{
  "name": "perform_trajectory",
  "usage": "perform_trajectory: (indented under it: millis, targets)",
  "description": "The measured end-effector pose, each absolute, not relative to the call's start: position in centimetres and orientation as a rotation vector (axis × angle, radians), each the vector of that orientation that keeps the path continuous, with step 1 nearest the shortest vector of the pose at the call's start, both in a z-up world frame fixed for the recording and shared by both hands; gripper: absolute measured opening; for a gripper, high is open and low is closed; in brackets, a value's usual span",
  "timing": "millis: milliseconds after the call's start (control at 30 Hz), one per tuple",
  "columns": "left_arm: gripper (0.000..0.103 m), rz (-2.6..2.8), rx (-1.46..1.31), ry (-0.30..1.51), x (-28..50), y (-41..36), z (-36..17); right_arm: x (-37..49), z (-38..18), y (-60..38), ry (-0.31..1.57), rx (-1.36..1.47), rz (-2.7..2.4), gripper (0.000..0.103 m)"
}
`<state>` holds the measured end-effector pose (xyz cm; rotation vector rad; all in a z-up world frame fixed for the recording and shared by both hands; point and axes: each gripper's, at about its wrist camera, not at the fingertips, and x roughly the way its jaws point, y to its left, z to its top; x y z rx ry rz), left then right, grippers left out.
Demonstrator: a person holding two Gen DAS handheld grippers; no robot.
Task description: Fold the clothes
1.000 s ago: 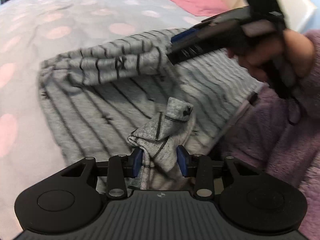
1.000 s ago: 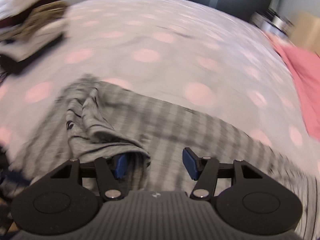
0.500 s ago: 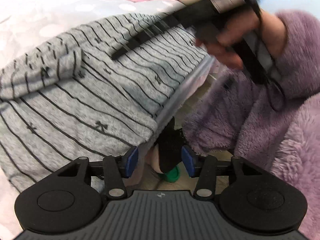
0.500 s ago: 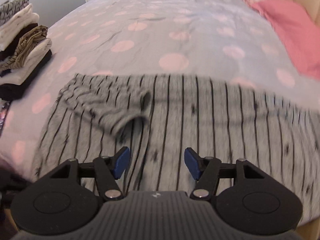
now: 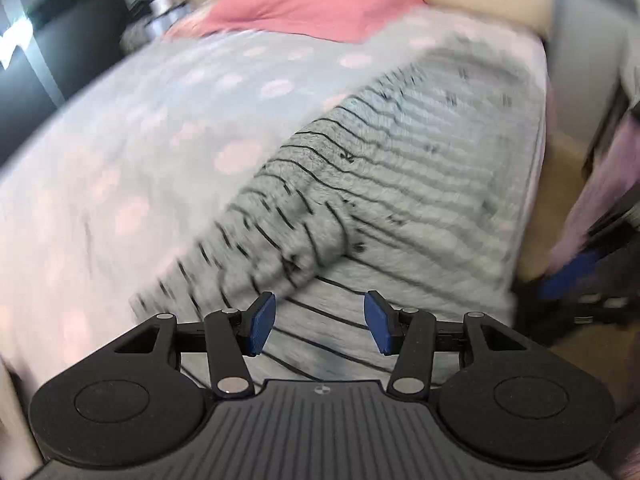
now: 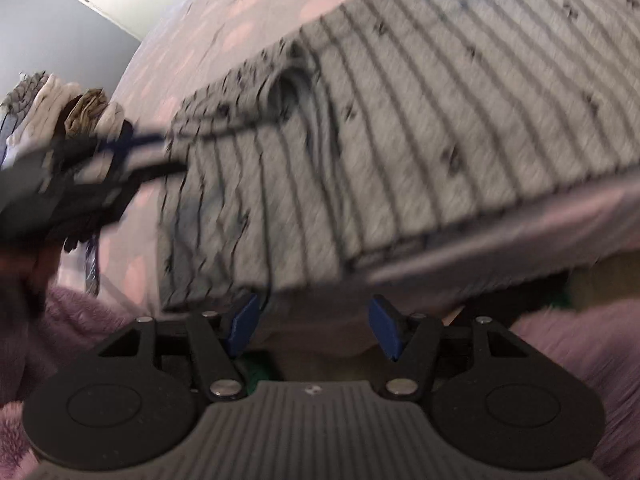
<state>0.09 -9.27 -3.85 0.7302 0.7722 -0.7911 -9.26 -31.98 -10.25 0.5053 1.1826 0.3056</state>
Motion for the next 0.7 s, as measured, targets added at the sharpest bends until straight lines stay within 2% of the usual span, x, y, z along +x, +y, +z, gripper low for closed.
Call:
perform_trajectory:
  millis: [133,267,300,367,433,533,567,700]
  targets:
    - [0.047,-0.819,0.899,0.706,1.5,-11.1,-6.8,-9.9,-10.6,-29.9,1.168,0.463,0.358,0.06]
    - [0.046,-0.811,0.911,0.679,3.4,-12.2,-8.6,-9.6,-11.2,-28.6,1.158,0.456,0.406,0.056]
    - [0.044,-0.803,0.885,0.684,4.1,-12.4,-8.6,-9.4,-11.6,-28.3,1.164,0.456,0.407,0.052]
    - [0.025,-0.807,0.791,0.732,5.7,-12.5,-8.4,-8.9,-12.5,-27.9,1.178,0.456,0.409,0.047]
    - [0.019,-0.798,0.716,0.779,7.0,-12.3,-8.2,-8.3,-13.1,-27.6,1.181,0.451,0.401,0.042]
    - [0.011,-0.771,0.628,0.828,8.5,-11.7,-8.0,-7.7,-13.4,-27.9,1.166,0.467,0.4,0.022]
    - [0.01,-0.763,0.597,0.844,9.0,-11.4,-8.0,-7.9,-13.1,-28.0,1.158,0.449,0.392,0.006]
    - [0.009,-0.728,0.513,0.883,10.5,-10.9,-7.9,-9.0,-11.5,-28.2,1.106,0.358,0.349,0.003]
